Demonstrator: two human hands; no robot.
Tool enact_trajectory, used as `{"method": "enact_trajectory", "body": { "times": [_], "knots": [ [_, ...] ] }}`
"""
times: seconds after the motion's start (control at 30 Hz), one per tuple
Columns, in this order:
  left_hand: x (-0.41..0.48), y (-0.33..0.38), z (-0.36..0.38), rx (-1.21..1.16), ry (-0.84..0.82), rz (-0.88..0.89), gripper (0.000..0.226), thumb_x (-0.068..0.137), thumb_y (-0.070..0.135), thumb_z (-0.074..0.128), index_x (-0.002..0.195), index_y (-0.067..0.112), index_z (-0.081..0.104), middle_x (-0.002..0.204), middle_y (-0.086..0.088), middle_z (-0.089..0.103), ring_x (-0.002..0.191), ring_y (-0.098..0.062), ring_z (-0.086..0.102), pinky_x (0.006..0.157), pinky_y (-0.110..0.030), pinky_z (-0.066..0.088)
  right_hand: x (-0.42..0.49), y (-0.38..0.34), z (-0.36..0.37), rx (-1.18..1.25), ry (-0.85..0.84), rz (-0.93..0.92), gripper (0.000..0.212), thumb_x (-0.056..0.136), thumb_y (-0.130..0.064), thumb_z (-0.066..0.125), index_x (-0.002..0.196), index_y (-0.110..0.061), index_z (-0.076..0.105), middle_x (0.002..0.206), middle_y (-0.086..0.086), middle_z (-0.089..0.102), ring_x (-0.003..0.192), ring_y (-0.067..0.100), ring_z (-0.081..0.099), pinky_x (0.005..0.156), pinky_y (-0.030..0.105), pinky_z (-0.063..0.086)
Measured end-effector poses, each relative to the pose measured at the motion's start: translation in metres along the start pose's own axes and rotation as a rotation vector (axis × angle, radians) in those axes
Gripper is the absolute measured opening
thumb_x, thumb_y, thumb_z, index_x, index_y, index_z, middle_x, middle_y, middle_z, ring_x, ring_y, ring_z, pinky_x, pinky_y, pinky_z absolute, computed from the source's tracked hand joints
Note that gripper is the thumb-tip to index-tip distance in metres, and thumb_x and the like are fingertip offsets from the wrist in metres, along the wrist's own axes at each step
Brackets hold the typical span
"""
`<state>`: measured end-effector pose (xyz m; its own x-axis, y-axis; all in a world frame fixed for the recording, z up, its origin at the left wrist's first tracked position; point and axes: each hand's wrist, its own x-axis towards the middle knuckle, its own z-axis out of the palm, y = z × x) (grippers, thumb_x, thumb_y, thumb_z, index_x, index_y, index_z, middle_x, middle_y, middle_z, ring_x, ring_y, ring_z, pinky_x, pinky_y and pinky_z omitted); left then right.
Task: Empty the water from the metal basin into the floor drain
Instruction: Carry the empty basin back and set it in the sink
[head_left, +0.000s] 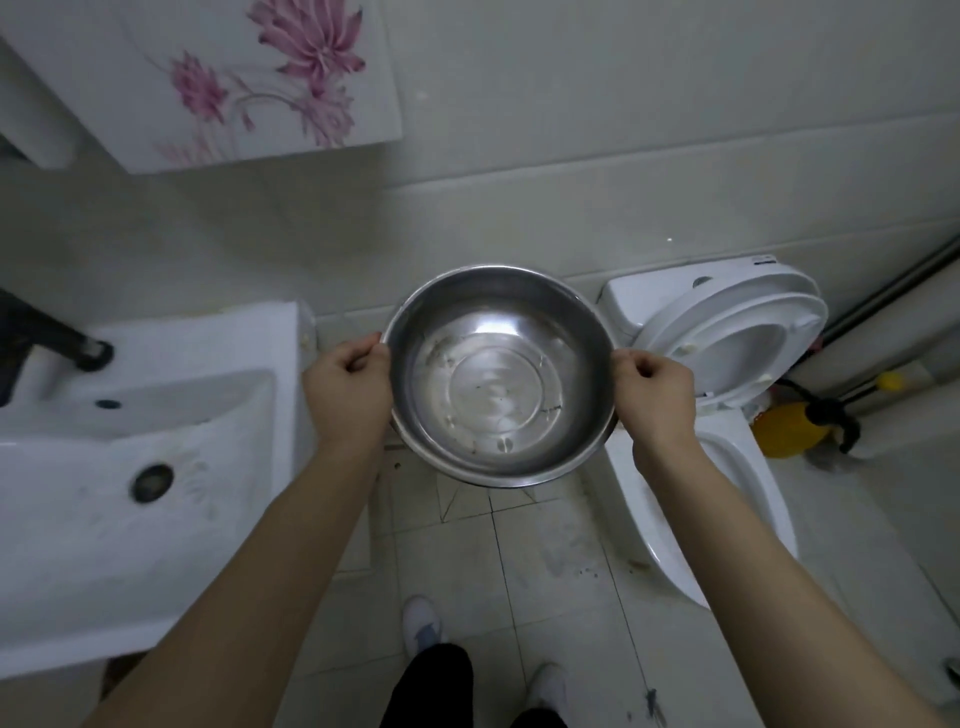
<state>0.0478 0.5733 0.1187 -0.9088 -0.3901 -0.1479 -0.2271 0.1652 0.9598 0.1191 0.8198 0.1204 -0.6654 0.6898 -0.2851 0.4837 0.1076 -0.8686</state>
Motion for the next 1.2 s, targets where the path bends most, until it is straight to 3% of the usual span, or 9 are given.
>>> {"method": "enact_trajectory", "body": {
  "times": [0.17, 0.23, 0.4, 0.53, 0.67, 0.77, 0.97, 1.1, 1.2],
  "knots": [
    [-0.014, 0.028, -0.043, -0.038, 0.026, -0.011, 0.010, 0.088, 0.015, 0.075, 0.095, 0.020, 0.080, 0.064, 0.029, 0.071, 0.064, 0.014, 0.066, 0.076, -0.017, 0.051, -0.030, -0.036, -0.007, 0.031, -0.056, -0.072, 0.036, 0.099, -0.025, 0.057, 0.069, -0.005, 0.064, 0.060, 0.003, 0.053, 0.062, 0.019, 0.047, 0.067, 0.033, 0.044],
    [-0.018, 0.039, -0.061, -0.050, 0.028, -0.010, 0.015, 0.089, 0.015, 0.074, 0.085, 0.029, 0.077, 0.064, 0.030, 0.071, 0.064, 0.013, 0.067, 0.078, -0.020, 0.052, -0.044, -0.050, -0.009, 0.011, -0.076, -0.101, 0.035, 0.099, -0.024, 0.057, 0.068, -0.010, 0.062, 0.060, 0.003, 0.052, 0.063, 0.019, 0.046, 0.069, 0.032, 0.043],
    [-0.023, 0.067, -0.103, -0.086, 0.050, -0.012, 0.017, 0.088, 0.012, 0.074, 0.104, 0.012, 0.081, 0.085, 0.012, 0.076, 0.086, -0.009, 0.073, 0.098, -0.036, 0.059, -0.080, -0.085, -0.012, -0.011, -0.110, -0.128, 0.033, 0.099, -0.027, 0.059, 0.082, -0.002, 0.073, 0.075, 0.016, 0.069, 0.071, 0.025, 0.059, 0.075, 0.038, 0.053],
    [-0.018, 0.086, -0.132, -0.124, 0.033, -0.013, 0.014, 0.088, 0.010, 0.074, 0.100, 0.013, 0.080, 0.098, 0.000, 0.078, 0.098, -0.018, 0.073, 0.100, -0.038, 0.058, -0.108, -0.107, -0.009, 0.023, -0.112, -0.142, 0.033, 0.097, -0.020, 0.059, 0.067, -0.008, 0.063, 0.066, 0.011, 0.055, 0.069, 0.022, 0.050, 0.071, 0.039, 0.046],
    [-0.010, 0.104, -0.164, -0.136, 0.008, -0.004, 0.017, 0.089, 0.007, 0.073, 0.105, 0.007, 0.079, 0.106, -0.009, 0.078, 0.106, -0.026, 0.073, 0.103, -0.042, 0.057, -0.139, -0.125, 0.001, 0.080, -0.108, -0.143, 0.037, 0.098, -0.017, 0.058, 0.083, 0.016, 0.064, 0.071, 0.014, 0.051, 0.071, 0.022, 0.046, 0.069, 0.038, 0.044],
    [-0.004, 0.116, -0.188, -0.150, -0.009, -0.008, 0.015, 0.089, 0.006, 0.073, 0.103, 0.009, 0.079, 0.107, -0.010, 0.078, 0.105, -0.027, 0.073, 0.102, -0.043, 0.057, -0.159, -0.136, 0.010, 0.089, -0.101, -0.139, 0.036, 0.098, -0.019, 0.059, 0.084, 0.012, 0.067, 0.071, 0.011, 0.053, 0.073, 0.021, 0.047, 0.072, 0.039, 0.046],
    [0.006, 0.133, -0.235, -0.166, 0.010, 0.038, 0.017, 0.090, 0.006, 0.073, 0.106, 0.006, 0.077, 0.102, -0.009, 0.076, 0.096, -0.020, 0.071, 0.097, -0.032, 0.056, -0.193, -0.164, 0.032, 0.106, -0.120, -0.166, 0.031, 0.100, -0.021, 0.059, 0.080, 0.000, 0.070, 0.071, 0.011, 0.059, 0.072, 0.022, 0.052, 0.072, 0.040, 0.048],
    [0.019, 0.138, -0.265, -0.192, 0.006, 0.017, 0.014, 0.089, 0.008, 0.073, 0.101, 0.012, 0.078, 0.101, -0.009, 0.077, 0.095, -0.022, 0.072, 0.094, -0.036, 0.058, -0.210, -0.183, 0.050, 0.110, -0.137, -0.190, 0.031, 0.100, -0.019, 0.059, 0.095, 0.009, 0.073, 0.078, 0.017, 0.066, 0.074, 0.025, 0.059, 0.081, 0.051, 0.059],
    [0.029, 0.141, -0.288, -0.180, 0.031, 0.016, 0.009, 0.087, 0.014, 0.075, 0.092, 0.021, 0.079, 0.089, 0.000, 0.077, 0.079, -0.016, 0.068, 0.081, -0.036, 0.055, -0.223, -0.198, 0.064, 0.102, -0.169, -0.202, 0.031, 0.100, -0.016, 0.056, 0.100, 0.011, 0.072, 0.086, 0.030, 0.069, 0.075, 0.028, 0.060, 0.085, 0.056, 0.059]
  ]
}}
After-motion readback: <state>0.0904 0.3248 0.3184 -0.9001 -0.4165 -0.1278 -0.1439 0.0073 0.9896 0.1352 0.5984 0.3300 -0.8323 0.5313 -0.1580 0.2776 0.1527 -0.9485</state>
